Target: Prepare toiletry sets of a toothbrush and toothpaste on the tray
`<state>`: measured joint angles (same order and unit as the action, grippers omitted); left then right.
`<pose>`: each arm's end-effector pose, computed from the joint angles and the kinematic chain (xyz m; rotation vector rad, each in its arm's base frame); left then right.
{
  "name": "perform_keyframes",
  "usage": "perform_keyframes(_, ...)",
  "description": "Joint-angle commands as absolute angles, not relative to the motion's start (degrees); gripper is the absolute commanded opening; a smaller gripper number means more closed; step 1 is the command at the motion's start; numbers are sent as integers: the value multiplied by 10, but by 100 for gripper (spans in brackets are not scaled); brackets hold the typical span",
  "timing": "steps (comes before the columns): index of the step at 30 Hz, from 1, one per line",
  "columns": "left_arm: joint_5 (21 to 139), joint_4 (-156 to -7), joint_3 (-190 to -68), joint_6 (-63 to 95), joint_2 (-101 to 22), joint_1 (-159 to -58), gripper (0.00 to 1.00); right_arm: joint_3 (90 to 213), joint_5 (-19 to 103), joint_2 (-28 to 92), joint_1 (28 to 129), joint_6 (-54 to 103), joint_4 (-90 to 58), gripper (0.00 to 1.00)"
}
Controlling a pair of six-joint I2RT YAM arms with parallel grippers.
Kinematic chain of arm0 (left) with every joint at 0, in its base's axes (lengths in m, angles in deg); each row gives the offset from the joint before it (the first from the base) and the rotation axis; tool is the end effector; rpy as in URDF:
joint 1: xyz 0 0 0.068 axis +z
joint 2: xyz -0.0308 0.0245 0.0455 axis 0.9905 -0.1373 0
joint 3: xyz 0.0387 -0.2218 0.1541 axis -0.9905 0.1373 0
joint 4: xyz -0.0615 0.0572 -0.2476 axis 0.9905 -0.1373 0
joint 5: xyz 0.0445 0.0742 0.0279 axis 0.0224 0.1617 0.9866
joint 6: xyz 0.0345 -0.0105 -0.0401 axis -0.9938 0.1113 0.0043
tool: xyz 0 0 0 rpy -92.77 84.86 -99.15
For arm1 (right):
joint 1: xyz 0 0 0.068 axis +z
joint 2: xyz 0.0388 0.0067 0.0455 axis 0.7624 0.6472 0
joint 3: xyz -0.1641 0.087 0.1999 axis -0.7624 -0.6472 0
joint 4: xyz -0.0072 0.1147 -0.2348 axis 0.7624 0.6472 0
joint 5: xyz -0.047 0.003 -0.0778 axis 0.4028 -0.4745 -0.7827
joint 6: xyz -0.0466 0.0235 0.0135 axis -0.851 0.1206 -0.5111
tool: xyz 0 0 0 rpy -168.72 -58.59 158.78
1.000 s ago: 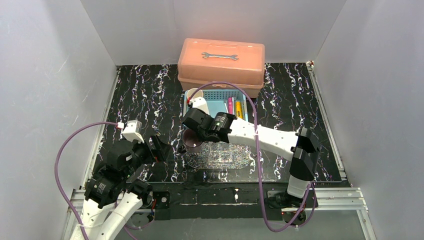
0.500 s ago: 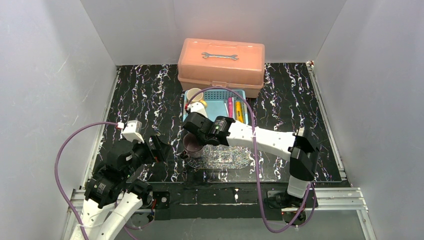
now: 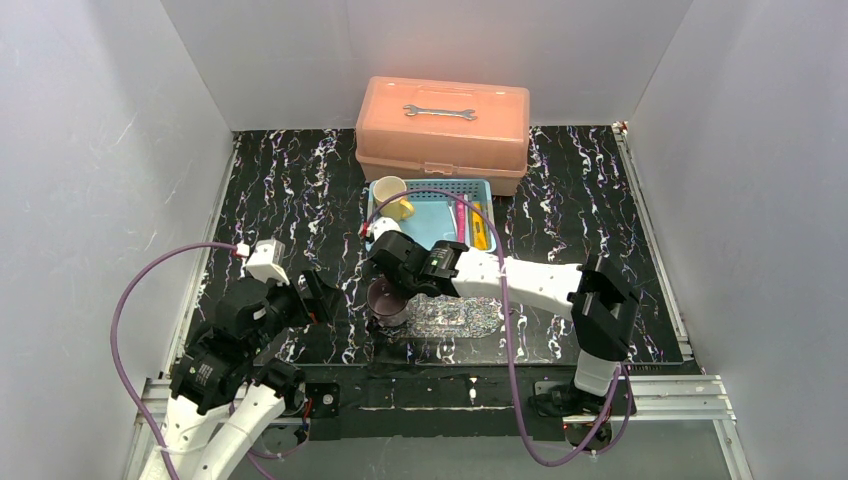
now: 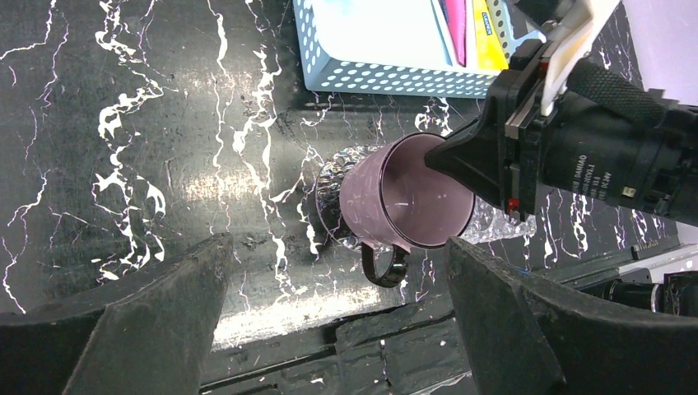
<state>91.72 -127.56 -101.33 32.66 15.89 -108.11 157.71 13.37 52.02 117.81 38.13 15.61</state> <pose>0.0664 -0.0302 0.3222 -0.0800 1.9569 -0.5806 0.1570 0.3564 0.2636 -0.8222 2.2570 0.2617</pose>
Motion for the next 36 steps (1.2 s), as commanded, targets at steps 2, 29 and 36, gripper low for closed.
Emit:
perform_keyframes(2, 924, -1282, -1019, 327, 150, -1082, 99, 1557, 182, 501, 1165, 335, 67, 1)
perform_keyframes(29, 926, -1281, -1020, 326, 144, -1082, 99, 1531, 218, 527, 1151, 316, 43, 1)
perform_keyframes(36, 926, -1281, -1020, 326, 145, -1082, 99, 1527, 213, 532, 1151, 324, 37, 1)
